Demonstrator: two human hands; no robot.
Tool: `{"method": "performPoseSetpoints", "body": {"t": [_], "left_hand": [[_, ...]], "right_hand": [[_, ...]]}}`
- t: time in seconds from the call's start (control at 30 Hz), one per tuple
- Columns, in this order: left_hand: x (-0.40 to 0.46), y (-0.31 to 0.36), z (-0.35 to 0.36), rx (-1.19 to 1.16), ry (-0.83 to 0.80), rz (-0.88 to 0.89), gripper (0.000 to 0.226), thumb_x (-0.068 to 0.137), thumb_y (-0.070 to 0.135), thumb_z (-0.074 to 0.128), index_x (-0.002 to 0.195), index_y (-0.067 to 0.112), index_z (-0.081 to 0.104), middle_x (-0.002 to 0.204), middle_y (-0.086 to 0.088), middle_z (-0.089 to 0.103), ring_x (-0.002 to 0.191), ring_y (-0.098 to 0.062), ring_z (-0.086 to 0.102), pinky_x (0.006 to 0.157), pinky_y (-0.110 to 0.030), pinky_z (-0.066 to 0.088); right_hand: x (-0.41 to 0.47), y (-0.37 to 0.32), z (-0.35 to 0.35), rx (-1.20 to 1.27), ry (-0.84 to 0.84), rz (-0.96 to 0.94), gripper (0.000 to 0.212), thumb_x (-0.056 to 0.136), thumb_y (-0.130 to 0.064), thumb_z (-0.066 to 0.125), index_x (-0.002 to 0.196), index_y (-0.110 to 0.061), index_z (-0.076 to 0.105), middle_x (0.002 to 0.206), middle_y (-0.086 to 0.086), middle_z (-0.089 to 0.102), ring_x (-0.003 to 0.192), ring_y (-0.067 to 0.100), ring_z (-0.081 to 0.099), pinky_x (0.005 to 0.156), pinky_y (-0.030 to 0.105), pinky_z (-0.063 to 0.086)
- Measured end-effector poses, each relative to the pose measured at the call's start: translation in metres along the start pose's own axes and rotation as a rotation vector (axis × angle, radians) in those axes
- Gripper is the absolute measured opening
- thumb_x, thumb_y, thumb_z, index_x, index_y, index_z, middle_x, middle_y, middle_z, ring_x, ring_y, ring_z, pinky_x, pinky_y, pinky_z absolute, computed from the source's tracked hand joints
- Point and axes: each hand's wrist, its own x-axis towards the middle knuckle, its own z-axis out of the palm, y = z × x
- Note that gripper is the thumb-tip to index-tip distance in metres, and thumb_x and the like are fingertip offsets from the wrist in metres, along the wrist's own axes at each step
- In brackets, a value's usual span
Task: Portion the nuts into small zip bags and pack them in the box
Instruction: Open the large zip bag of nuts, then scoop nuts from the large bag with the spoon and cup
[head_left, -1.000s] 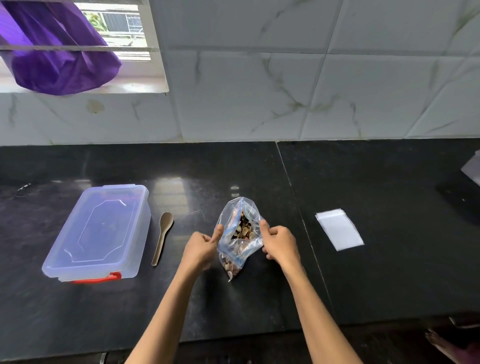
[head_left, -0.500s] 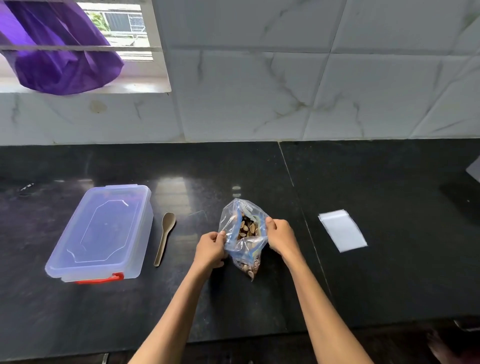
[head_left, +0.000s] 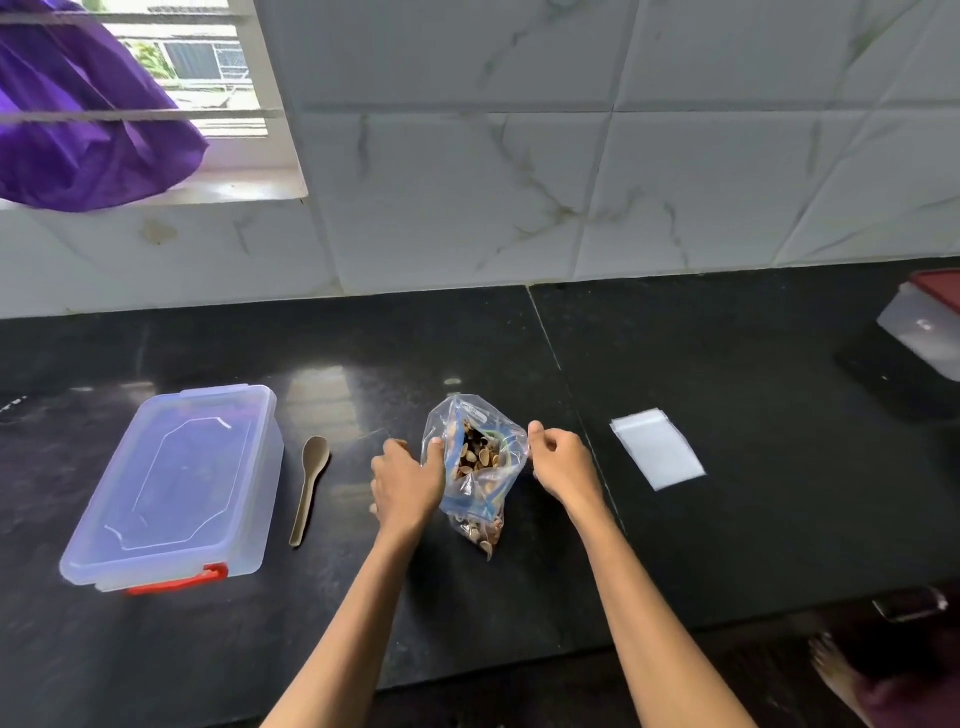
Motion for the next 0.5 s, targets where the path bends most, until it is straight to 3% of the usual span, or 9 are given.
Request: {"method": "performPoseSetpoints", "body": {"t": [0.2,0.33,0.4,0.5], "left_hand": [[-0.031,0.047,0.007,-0.055,0.204,0.322,0.035,0.093,0.03,0.052,0.123,0.012,0.05,0.13,-0.009,0.049,0.122,-0.027,0.046,0.104,-0.047,0.03],[-0.05,0.077,0.037,-0.086,0.098,0.501,0.032,0.092,0.025,0.054,0.121,0.01,0.054,0.125,-0.008,0.053,0.117,-0.025,0.051,0.102,-0.04,0.035],[-0.059,0.087,0.056,-0.062,0.027,0.556,0.033,0.093,0.024,0.054,0.122,0.01,0.053,0.125,-0.009,0.052,0.114,-0.026,0.052,0.099,-0.039,0.039],[-0.068,0.095,0.083,-0.035,-0.093,0.609,0.035,0.094,0.023,0.053,0.126,0.009,0.051,0.129,-0.009,0.049,0.114,-0.023,0.052,0.095,-0.032,0.039]], "right_hand": [[-0.003,0.007,-0.032,0.065,0.14,-0.037,0.044,0.099,-0.043,0.04,0.094,-0.007,0.064,0.092,0.007,0.068,0.087,0.026,0.064,0.084,0.042,0.051],[-0.002,0.02,-0.064,0.074,0.224,-0.016,0.043,0.099,-0.041,0.041,0.092,-0.005,0.063,0.089,0.008,0.068,0.085,0.027,0.064,0.081,0.041,0.05],[-0.001,0.03,-0.081,0.042,0.267,0.002,0.041,0.099,-0.039,0.041,0.09,-0.006,0.064,0.086,0.006,0.066,0.084,0.025,0.063,0.074,0.035,0.047],[0.005,0.047,-0.105,0.03,0.314,0.045,0.034,0.099,-0.035,0.043,0.104,-0.009,0.065,0.101,0.005,0.067,0.095,0.022,0.061,0.074,0.027,0.04]]}}
